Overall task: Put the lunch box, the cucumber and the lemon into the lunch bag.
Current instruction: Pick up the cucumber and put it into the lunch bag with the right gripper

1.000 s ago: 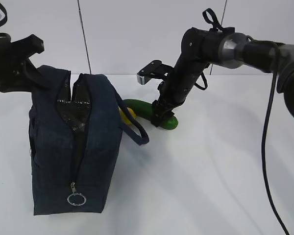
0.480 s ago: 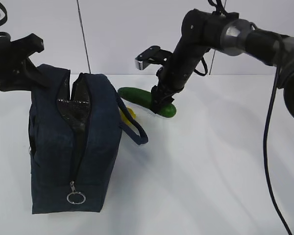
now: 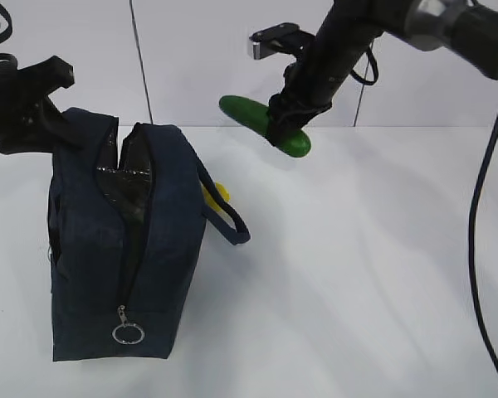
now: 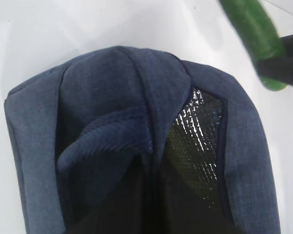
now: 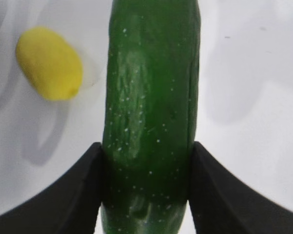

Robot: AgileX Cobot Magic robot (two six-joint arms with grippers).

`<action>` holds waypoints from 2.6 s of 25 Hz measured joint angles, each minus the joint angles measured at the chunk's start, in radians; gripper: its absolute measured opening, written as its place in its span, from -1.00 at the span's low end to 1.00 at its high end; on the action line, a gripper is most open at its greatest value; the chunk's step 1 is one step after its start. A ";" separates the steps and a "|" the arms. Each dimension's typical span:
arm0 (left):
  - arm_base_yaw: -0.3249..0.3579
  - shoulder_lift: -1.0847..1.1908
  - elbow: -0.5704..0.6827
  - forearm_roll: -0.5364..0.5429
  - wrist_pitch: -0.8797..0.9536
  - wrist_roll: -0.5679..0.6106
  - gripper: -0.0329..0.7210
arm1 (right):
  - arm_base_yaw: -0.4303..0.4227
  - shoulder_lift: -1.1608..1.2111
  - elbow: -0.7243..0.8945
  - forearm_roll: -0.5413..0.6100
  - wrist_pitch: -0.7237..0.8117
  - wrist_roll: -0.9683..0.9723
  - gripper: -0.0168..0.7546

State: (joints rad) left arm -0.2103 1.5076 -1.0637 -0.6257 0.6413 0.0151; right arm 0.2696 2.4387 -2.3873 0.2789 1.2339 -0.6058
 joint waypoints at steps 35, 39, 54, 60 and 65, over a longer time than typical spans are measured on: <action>0.000 0.000 0.000 0.000 -0.044 0.000 -0.90 | 0.291 -0.562 0.393 -0.051 0.022 0.801 0.08; 0.000 0.000 0.000 0.000 -0.044 0.002 -0.90 | 0.357 -0.562 0.420 -0.060 0.022 0.852 0.08; 0.000 0.000 0.000 0.000 -0.048 0.015 -0.90 | 0.446 -0.522 0.420 -0.064 0.022 0.922 0.08; 0.000 0.000 0.000 0.000 -0.048 0.015 -0.90 | 0.448 -0.495 0.422 -0.042 0.020 0.926 0.08; 0.000 0.000 0.000 0.000 -0.049 0.015 -0.90 | 0.448 -0.495 0.422 -0.042 0.020 0.926 0.08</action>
State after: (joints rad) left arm -0.2103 1.5076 -1.0637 -0.6257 0.5926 0.0304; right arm 0.7172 1.9434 -1.9658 0.2371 1.2542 0.3199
